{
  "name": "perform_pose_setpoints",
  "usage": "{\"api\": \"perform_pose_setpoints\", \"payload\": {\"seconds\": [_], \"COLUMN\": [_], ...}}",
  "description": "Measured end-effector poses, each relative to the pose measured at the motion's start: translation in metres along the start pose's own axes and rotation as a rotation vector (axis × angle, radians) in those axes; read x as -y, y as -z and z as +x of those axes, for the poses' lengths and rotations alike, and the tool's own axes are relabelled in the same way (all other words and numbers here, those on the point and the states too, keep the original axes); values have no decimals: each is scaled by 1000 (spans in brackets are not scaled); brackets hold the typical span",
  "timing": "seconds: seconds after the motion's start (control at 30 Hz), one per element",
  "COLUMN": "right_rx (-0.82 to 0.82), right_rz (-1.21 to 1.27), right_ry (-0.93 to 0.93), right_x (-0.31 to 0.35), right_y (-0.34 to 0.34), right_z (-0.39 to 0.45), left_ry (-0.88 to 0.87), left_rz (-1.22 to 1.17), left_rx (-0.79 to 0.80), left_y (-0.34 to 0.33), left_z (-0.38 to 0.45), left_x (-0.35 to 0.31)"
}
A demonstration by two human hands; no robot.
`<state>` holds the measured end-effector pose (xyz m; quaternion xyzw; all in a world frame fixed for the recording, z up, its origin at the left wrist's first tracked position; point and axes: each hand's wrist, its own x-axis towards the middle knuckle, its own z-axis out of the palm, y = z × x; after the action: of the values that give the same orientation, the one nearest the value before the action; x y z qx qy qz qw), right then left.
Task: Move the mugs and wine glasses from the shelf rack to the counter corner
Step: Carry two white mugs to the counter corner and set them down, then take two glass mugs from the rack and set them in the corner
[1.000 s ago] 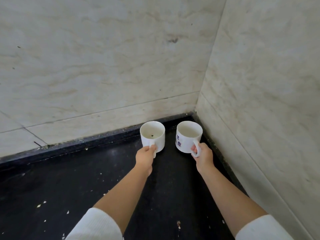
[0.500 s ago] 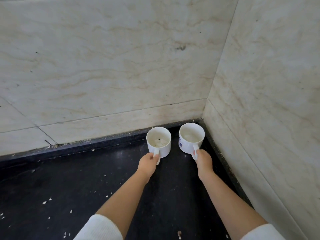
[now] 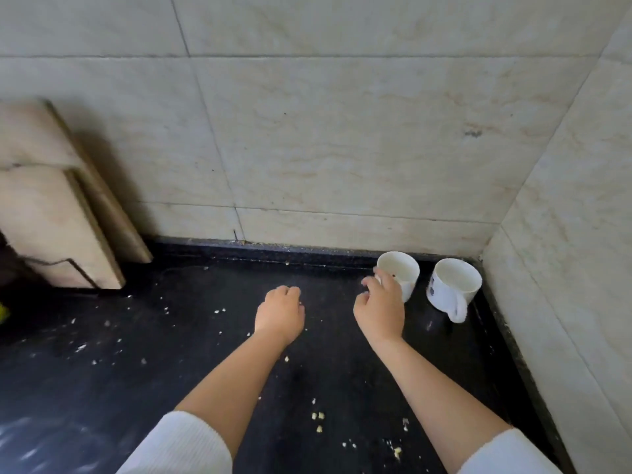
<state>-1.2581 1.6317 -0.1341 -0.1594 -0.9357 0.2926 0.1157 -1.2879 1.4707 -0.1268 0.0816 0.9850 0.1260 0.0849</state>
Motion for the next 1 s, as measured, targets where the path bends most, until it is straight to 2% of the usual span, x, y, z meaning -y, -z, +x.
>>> {"api": "perform_pose_setpoints", "payload": {"seconds": [0.13,0.23,0.37,0.43,0.5,0.6,0.73,1.0], "right_rx": [61,89,191,263,252,304,410,636], "right_rz": [-21,-31,-25,-37,-45,-105,-58,45], "right_ry": [305,520,773,945,977,1111,1362,1732], "right_x": [86,157,251,313,341,396,453,527], "right_y": [-11,-20,-32,-30,-26,-23,-23,-29], "right_z": [-38,-91,-188,-275,-298,-390,-537,-752], "left_ry": [77,215,402,582,606,834,1117,1507], "left_rz": [135,247,394,430,432,441,475,410], "left_rx": [-217,-313,-375,-426,-486,-466,-462,-513], "left_y": [45,77,111,130,145,166,167,163], "left_z": [-65,-145,-278,-390,-426,-532,-671,-858], "left_x": [74,141,223,269,284,309,346,383]}}
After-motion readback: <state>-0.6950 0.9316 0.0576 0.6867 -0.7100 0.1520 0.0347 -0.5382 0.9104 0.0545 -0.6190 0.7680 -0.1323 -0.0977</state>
